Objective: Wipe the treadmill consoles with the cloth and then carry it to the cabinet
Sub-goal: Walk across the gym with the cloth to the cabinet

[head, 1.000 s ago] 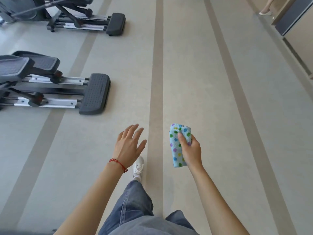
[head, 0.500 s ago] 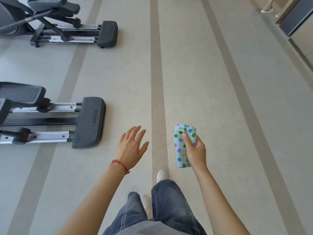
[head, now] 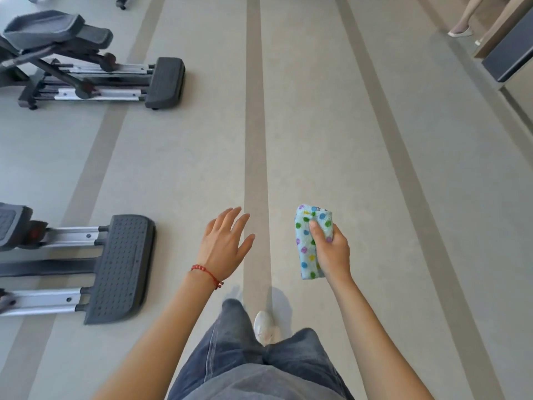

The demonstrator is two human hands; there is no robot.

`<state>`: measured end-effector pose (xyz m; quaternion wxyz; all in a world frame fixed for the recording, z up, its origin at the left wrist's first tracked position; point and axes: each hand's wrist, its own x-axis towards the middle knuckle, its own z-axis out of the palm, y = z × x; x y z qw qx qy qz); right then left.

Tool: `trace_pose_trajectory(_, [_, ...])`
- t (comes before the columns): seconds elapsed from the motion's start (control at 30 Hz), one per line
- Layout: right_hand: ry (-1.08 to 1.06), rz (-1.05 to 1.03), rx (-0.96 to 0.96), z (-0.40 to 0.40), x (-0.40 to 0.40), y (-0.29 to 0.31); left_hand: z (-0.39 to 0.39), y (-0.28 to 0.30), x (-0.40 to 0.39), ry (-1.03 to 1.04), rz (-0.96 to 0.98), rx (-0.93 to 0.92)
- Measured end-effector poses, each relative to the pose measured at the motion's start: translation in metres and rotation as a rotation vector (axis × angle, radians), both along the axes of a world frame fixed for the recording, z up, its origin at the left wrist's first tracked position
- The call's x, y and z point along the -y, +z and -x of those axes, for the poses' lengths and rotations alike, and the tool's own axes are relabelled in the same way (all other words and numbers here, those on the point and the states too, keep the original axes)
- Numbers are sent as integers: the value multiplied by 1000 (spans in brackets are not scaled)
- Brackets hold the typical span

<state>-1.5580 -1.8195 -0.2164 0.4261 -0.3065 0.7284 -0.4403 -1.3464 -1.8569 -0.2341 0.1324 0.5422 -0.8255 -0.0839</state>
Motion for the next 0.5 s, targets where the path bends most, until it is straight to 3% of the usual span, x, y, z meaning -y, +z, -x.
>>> trace_pose_trajectory(0.5, [-89,-8,18,87,338,-12,91,-9,361,-73,11,-6])
